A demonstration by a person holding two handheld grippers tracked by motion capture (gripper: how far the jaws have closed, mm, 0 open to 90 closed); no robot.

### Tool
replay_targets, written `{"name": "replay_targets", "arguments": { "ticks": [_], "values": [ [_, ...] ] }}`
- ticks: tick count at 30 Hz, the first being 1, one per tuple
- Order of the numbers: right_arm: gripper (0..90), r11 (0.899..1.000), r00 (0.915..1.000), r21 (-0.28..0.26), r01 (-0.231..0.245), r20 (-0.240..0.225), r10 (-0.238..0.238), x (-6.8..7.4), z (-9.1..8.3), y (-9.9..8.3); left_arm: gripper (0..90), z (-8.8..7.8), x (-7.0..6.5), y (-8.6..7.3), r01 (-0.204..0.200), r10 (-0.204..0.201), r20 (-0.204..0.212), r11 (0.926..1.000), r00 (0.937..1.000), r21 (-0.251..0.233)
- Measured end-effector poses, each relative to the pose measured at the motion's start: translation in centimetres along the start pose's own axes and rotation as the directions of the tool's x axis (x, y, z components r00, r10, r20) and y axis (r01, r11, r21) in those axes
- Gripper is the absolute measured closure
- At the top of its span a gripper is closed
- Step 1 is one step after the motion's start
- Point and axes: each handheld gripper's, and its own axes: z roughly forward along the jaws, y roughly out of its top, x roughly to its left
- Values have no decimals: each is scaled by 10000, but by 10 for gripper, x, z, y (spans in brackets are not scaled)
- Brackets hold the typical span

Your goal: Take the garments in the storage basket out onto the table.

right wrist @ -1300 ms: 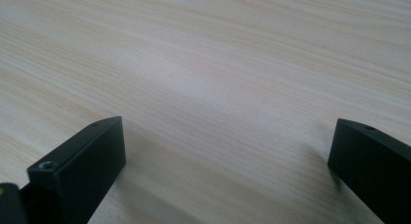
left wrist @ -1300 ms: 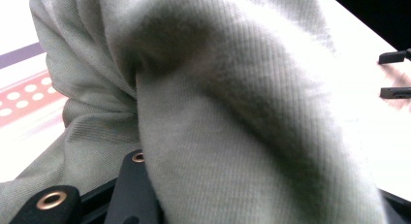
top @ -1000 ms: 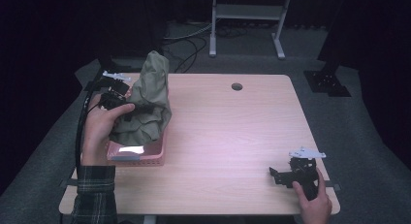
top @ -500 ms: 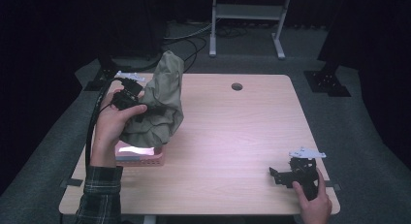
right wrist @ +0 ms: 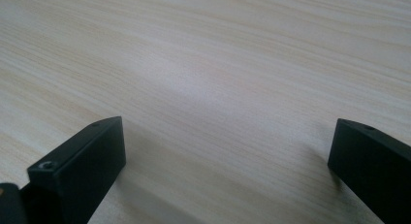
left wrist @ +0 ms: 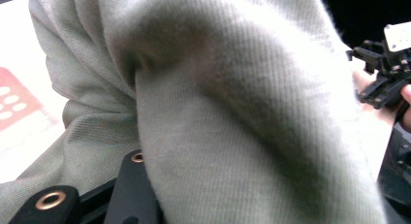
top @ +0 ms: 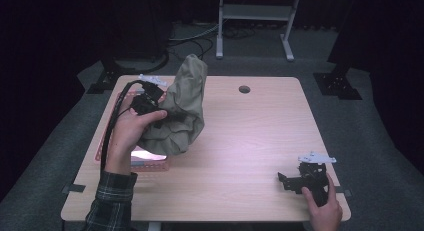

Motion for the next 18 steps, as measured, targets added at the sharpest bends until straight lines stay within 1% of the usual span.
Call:
{"name": "replay_targets", "arguments": {
  "ticks": [2,8,18],
  "values": [
    [0,10000,10000,3,3,4,-3,0,0,0,549,5,-4,3,-93,93,59,9999,9999,85],
    [0,10000,10000,-2,-2,0,2,0,0,0,549,17,-12,10,-290,281,436,9994,9987,202],
    [0,10000,10000,-3,-6,-6,6,0,0,0,549,27,-22,19,-361,353,645,9993,9973,107]
  ]
}}
